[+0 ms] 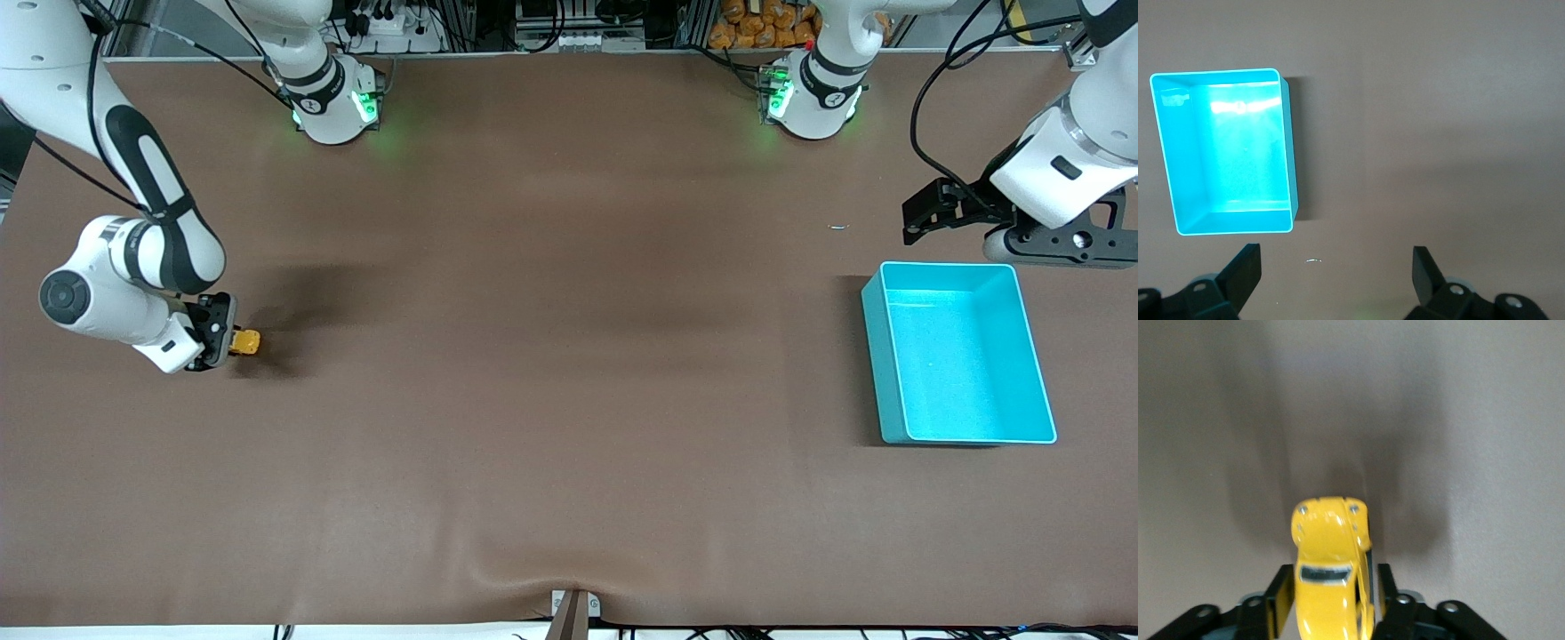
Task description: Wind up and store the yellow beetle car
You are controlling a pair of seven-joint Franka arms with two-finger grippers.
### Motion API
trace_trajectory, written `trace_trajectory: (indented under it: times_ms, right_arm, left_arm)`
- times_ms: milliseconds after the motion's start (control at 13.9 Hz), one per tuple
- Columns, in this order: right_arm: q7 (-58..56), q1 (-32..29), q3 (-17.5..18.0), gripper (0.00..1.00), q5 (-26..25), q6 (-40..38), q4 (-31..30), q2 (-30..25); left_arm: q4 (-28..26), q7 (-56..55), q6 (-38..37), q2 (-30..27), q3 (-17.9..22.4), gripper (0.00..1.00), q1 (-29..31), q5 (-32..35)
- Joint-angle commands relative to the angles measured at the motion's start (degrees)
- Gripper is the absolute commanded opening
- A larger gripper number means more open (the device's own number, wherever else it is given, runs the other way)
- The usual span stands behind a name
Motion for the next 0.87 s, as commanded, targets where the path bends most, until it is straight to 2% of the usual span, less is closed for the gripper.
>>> trace_trajectory:
  times_ms: [0,216,649,793]
  right_arm:
    - [-0.2,-1.9,0.8,1.0,-0.4,-8.3,7.7,2.7]
    - [-0.2,-3.4,0.9,1.0,-0.4,-12.3,10.3,2.6]
    - [-0.2,-4.5,1.0,1.0,0.8,-12.8,10.3,2.3]
    - [-0.1,-4.4,1.0,1.0,3.0,-12.9,11.1,1.5]
  left_arm:
    - [0.6,-0.5,-0.1,-0.1,0.1,1.0,0.3,-1.0]
    - [0.6,-0.2,0.0,0.4,0.1,1.0,0.2,-1.0]
    - [0.5,0.1,0.0,1.3,0.2,1.0,0.7,-1.0]
    - [0.5,0.3,0.0,1.3,0.2,1.0,0.8,-0.9]
